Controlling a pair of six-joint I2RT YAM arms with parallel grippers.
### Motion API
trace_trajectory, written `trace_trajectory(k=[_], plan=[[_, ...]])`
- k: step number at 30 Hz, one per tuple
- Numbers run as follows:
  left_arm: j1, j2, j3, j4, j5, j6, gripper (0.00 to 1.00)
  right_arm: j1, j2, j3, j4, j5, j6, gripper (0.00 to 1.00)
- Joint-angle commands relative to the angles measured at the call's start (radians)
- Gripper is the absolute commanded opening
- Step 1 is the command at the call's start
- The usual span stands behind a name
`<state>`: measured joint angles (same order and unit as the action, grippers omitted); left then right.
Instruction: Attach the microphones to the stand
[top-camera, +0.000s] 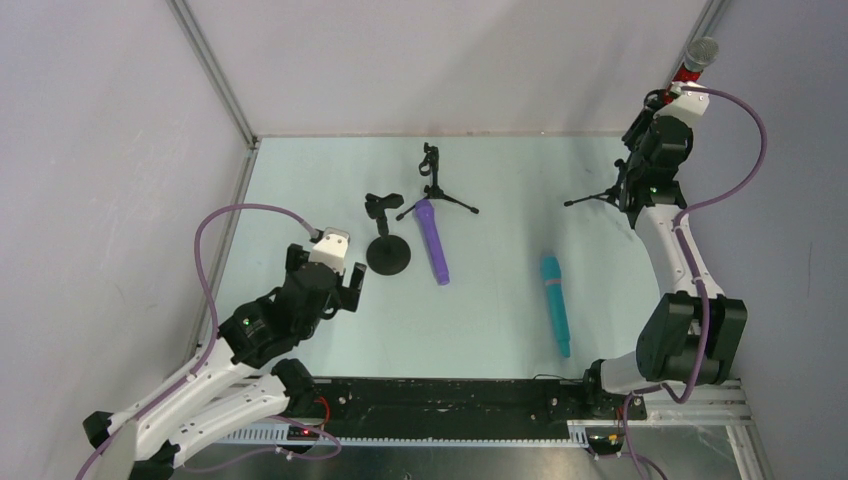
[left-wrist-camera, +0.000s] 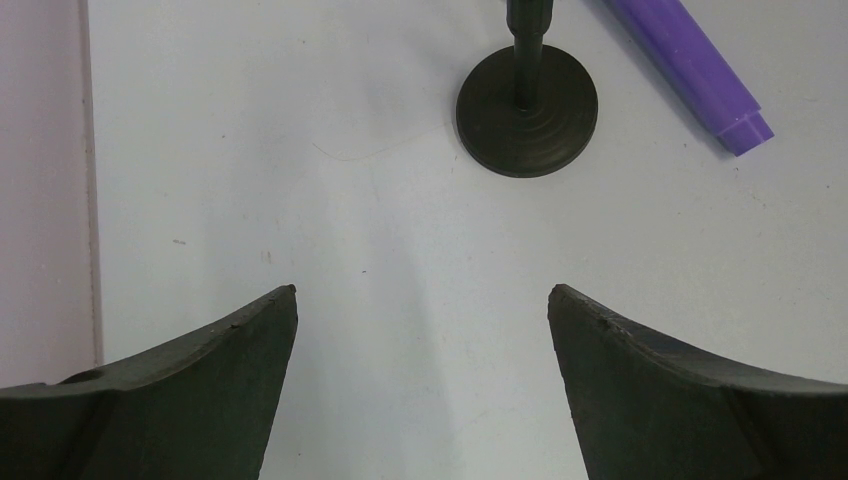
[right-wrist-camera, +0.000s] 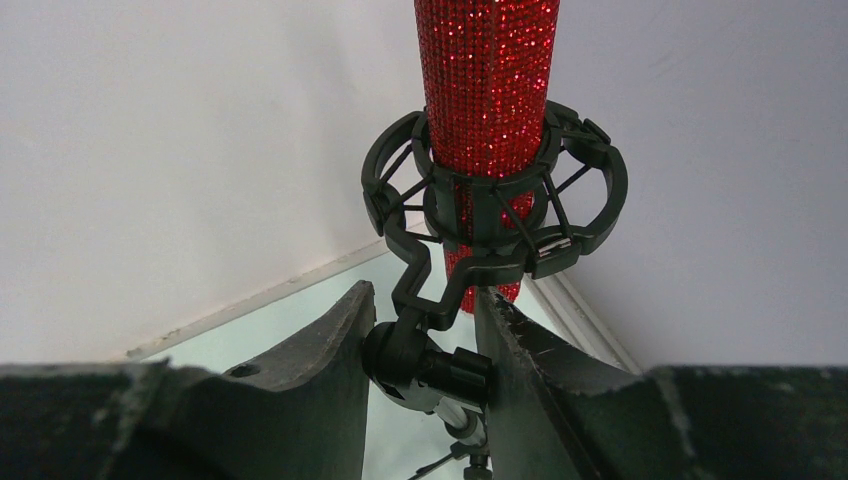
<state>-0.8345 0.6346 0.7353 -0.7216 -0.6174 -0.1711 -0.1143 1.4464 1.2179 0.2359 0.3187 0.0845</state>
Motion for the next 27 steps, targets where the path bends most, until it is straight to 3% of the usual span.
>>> trace_trajectory(k=[1, 27], plan=[[0.005, -0.002, 0.04, 0.003, -0.007, 0.019, 0.98, -0.008, 0.01, 0.028, 0.191, 0.041, -0.023, 0.0], [0.006, -0.004, 0.041, 0.004, -0.001, 0.021, 0.98, -0.022, 0.111, -0.128, 0.261, 0.153, 0.059, 0.0]])
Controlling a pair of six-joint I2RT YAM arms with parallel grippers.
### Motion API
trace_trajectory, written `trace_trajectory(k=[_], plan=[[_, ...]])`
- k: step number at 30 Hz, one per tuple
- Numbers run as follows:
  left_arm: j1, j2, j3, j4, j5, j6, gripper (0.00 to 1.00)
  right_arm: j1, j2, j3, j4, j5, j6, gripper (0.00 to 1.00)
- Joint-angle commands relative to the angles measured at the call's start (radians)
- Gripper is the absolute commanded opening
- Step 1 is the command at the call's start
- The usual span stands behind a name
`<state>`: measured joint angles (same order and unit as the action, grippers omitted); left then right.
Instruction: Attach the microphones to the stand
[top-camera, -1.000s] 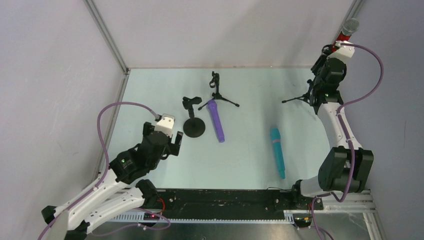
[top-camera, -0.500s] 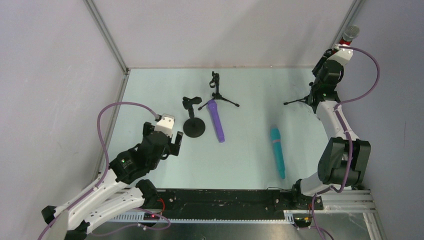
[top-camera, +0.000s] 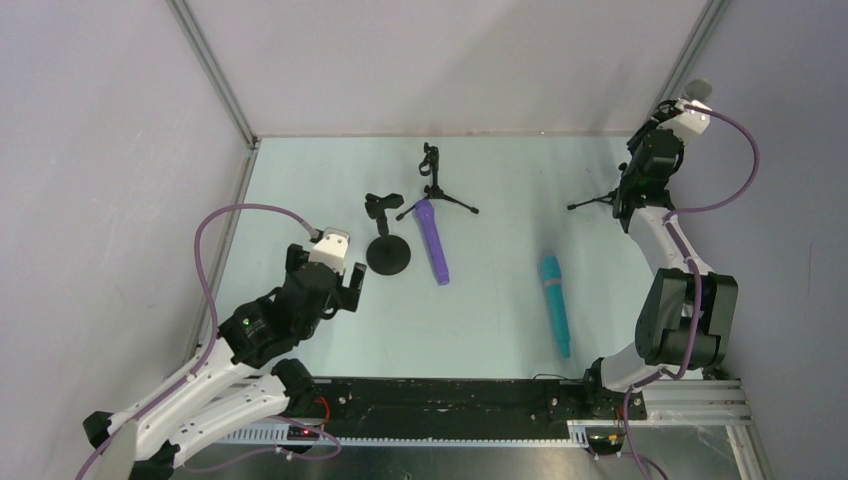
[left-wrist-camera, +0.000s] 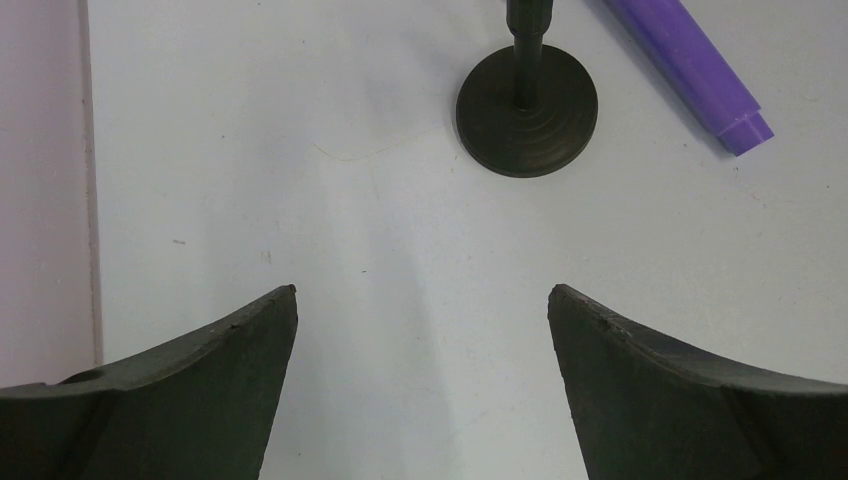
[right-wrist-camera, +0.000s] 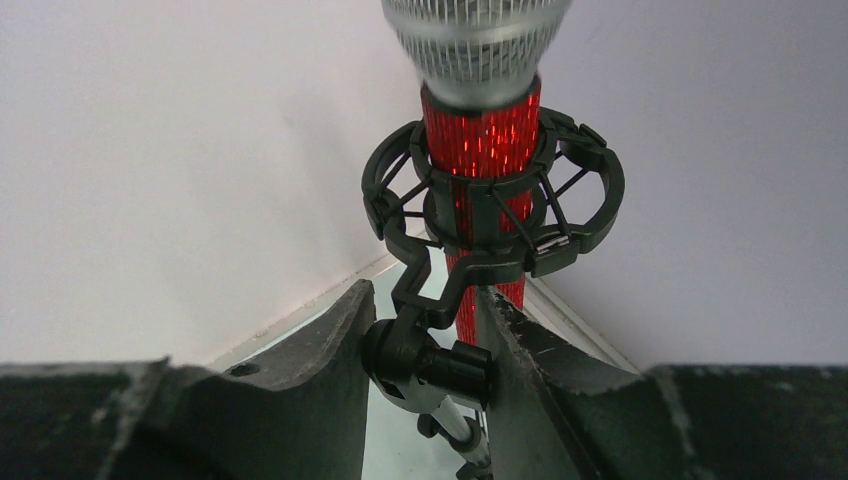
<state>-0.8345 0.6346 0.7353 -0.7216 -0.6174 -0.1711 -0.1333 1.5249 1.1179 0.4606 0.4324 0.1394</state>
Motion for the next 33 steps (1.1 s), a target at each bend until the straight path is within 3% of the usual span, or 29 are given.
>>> trace_trajectory(k=[1, 30, 31, 33], plan=[[0.005, -0.005, 0.041, 0.003, -0.001, 0.021, 0.98, -0.003, 0.039, -0.036, 0.039, 0.039, 0.004, 0.0], [0.005, -0.003, 0.041, 0.003, 0.002, 0.022, 0.98, -0.002, 0.173, -0.156, 0.08, 0.077, 0.103, 0.0], [0.005, -0.003, 0.041, 0.003, 0.002, 0.022, 0.98, -0.002, 0.169, -0.156, 0.074, 0.078, 0.108, 0.01], [0.006, -0.004, 0.041, 0.004, 0.002, 0.022, 0.98, -0.001, 0.163, -0.156, 0.054, 0.072, 0.124, 0.14]])
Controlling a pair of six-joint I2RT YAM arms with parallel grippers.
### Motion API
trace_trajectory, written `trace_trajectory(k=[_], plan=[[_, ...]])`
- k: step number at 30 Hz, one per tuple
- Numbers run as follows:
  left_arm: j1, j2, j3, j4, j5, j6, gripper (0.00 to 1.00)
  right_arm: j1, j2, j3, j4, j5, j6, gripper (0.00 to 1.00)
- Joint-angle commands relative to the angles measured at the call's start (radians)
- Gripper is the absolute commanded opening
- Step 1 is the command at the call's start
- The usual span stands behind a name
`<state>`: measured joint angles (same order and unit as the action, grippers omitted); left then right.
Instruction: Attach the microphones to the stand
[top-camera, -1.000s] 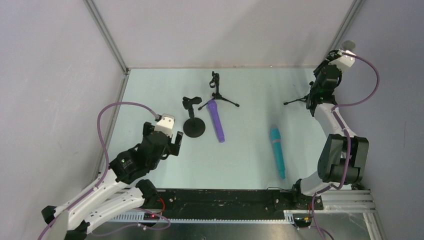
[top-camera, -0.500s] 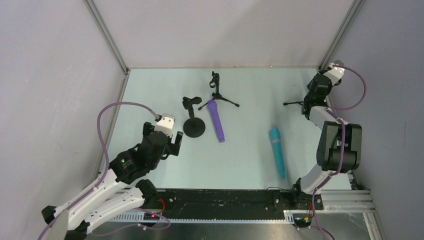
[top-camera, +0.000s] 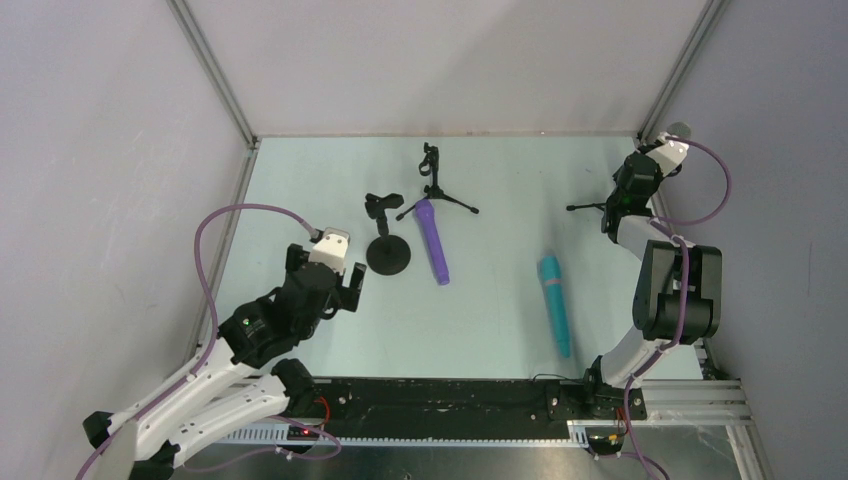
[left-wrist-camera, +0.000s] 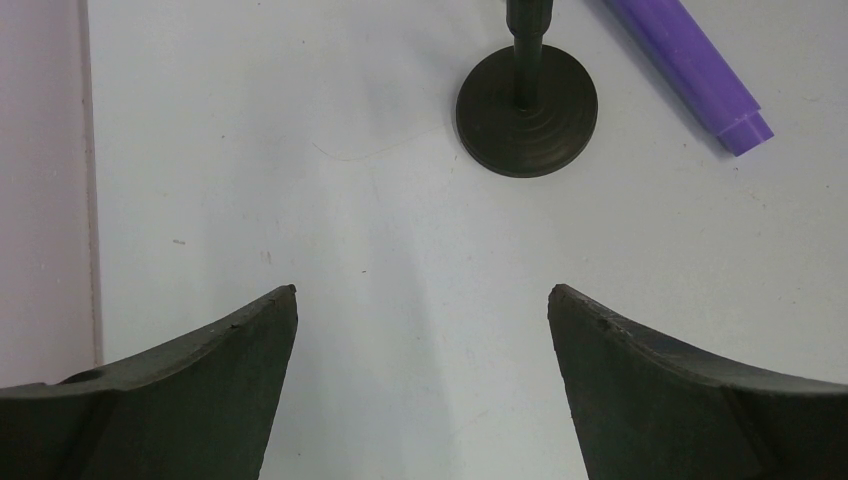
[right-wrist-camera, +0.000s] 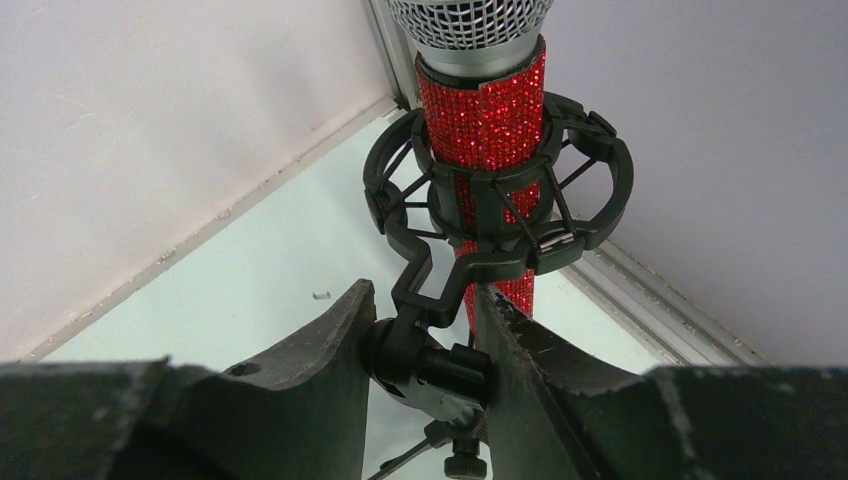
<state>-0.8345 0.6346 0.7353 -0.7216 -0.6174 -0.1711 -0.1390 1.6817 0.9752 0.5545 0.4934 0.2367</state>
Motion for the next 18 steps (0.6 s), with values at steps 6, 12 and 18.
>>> trace_trajectory(k=[6, 12, 18], plan=[[0.005, -0.004, 0.041, 0.004, 0.004, 0.022, 0.98, 0.016, -0.015, -0.013, -0.077, -0.011, 0.059, 0.73], [0.005, -0.003, 0.04, 0.003, 0.004, 0.022, 0.98, 0.03, -0.058, -0.013, -0.129, -0.031, 0.094, 0.96], [0.007, -0.001, 0.04, 0.005, 0.006, 0.024, 0.98, 0.056, -0.131, -0.019, -0.23, -0.061, 0.154, 0.99]])
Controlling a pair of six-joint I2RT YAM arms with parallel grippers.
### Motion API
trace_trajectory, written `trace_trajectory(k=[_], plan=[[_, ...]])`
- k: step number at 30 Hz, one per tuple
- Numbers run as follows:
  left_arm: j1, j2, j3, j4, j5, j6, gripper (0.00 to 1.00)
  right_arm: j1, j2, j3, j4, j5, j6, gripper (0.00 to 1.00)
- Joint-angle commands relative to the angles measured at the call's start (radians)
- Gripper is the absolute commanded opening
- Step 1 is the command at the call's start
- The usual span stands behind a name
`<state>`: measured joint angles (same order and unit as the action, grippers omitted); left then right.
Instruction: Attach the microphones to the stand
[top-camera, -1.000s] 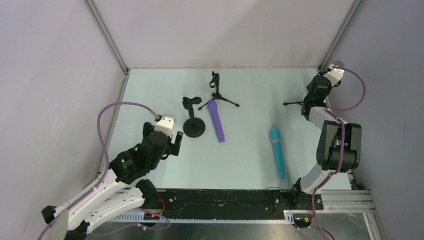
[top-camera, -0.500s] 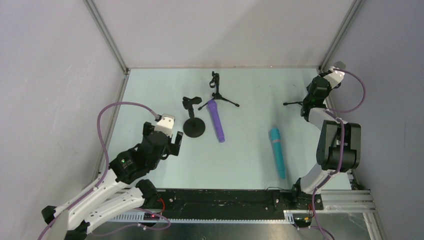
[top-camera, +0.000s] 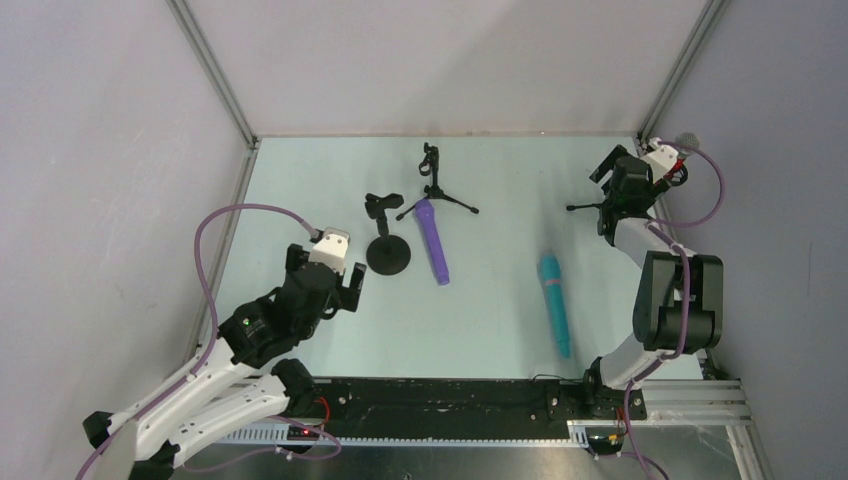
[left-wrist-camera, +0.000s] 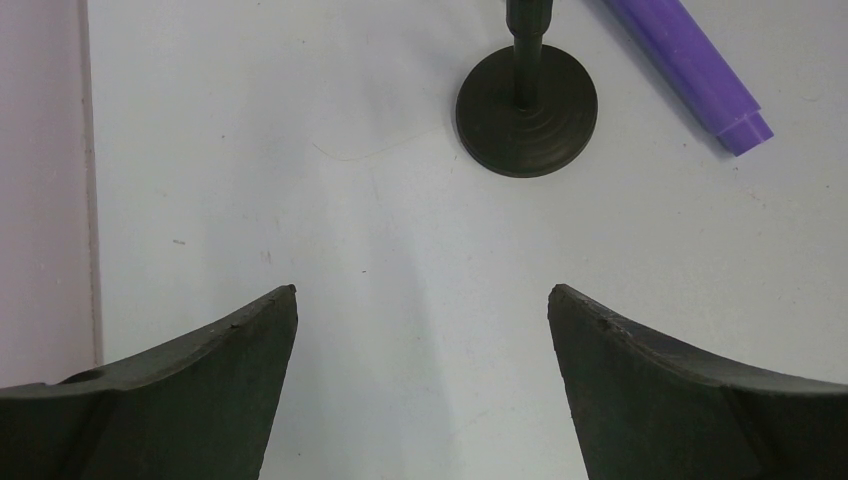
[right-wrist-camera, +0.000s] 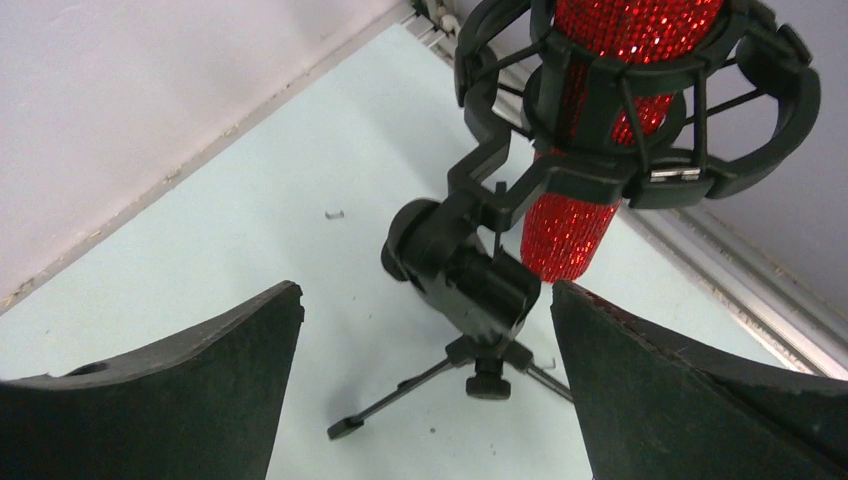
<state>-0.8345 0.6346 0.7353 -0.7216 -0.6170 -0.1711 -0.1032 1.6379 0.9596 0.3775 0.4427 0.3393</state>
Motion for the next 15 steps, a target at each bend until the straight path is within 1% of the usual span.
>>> trace_trajectory(k=[1, 10, 15], plan=[[0.007, 0.0, 0.041, 0.004, 0.008, 0.025, 0.98, 0.025, -0.108, -0.014, -0.064, -0.012, 0.059, 1.0], [0.007, -0.002, 0.041, 0.005, 0.007, 0.025, 0.98, 0.074, -0.278, -0.117, -0.144, -0.082, 0.123, 0.99], [0.006, -0.005, 0.041, 0.003, 0.018, 0.025, 0.98, 0.099, -0.368, -0.173, -0.2, -0.127, 0.13, 0.99]])
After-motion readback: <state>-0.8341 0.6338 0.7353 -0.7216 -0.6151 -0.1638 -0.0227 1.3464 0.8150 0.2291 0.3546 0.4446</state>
